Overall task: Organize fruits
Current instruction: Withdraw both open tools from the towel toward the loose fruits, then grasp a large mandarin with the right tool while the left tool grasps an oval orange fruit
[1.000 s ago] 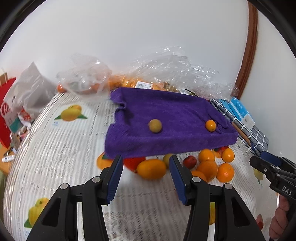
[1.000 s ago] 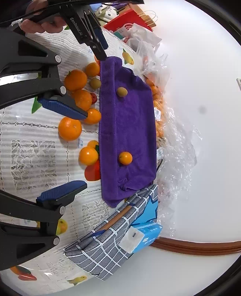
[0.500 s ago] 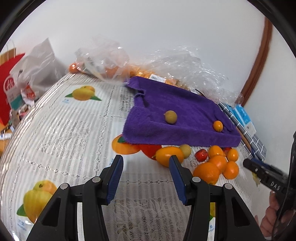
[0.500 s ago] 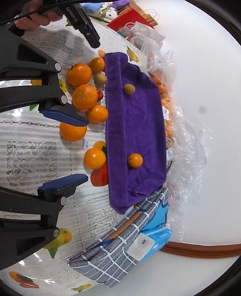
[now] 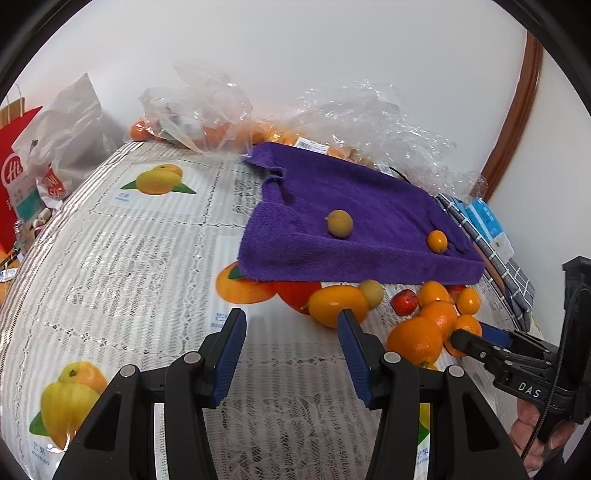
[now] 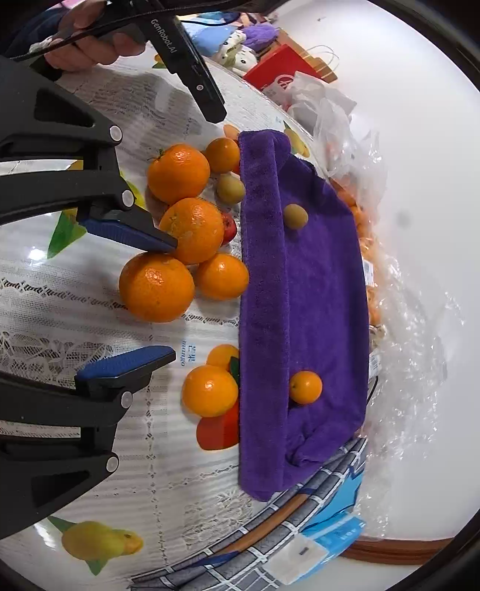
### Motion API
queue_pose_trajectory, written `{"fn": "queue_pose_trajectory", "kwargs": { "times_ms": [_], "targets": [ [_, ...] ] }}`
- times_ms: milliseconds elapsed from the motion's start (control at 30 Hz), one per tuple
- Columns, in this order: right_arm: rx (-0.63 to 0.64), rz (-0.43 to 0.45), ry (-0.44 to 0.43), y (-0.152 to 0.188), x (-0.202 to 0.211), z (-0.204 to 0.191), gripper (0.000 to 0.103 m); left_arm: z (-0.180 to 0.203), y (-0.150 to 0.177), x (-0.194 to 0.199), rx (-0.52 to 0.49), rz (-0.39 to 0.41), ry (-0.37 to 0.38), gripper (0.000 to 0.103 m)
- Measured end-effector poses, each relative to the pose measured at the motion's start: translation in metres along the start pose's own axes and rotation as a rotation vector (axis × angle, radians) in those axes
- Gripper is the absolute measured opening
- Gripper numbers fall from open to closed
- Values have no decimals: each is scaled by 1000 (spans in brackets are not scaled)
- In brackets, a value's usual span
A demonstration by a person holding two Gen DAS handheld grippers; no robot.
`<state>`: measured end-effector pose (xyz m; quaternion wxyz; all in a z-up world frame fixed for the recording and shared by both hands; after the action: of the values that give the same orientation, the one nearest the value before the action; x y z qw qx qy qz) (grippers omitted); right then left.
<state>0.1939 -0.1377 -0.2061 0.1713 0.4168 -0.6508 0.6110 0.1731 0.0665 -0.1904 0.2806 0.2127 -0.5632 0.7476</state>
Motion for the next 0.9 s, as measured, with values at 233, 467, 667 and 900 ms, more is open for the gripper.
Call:
{"fn": "queue_pose_trajectory", "kwargs": {
  "times_ms": [233,467,667,900],
  "targets": [
    [67,-22,14,2,-6,-3,40,12,2,-3,-34,-22,45,49],
    [3,15,64,12,18,28,40,24,-3,-20,-60,-75,28,50],
    [-23,35,131,23,29,52,40,32,-3,-34,-66,-89,-5,52],
    [-35,95,111,19,36,52,40,37,-3,-42,-59,-107,26,45]
  ]
}}
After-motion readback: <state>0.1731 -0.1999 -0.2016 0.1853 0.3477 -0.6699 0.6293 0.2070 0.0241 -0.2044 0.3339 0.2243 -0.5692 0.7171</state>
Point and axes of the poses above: each gripper's, at about its wrist camera, not at the fingertips, and x roughly against the way its jaws point, z to its right, y to its underside, the point moved 7 cm from there along -x, roughly the way its jaws point, and after that the axes turned 2 degrees about z, right-handed, at the moved point
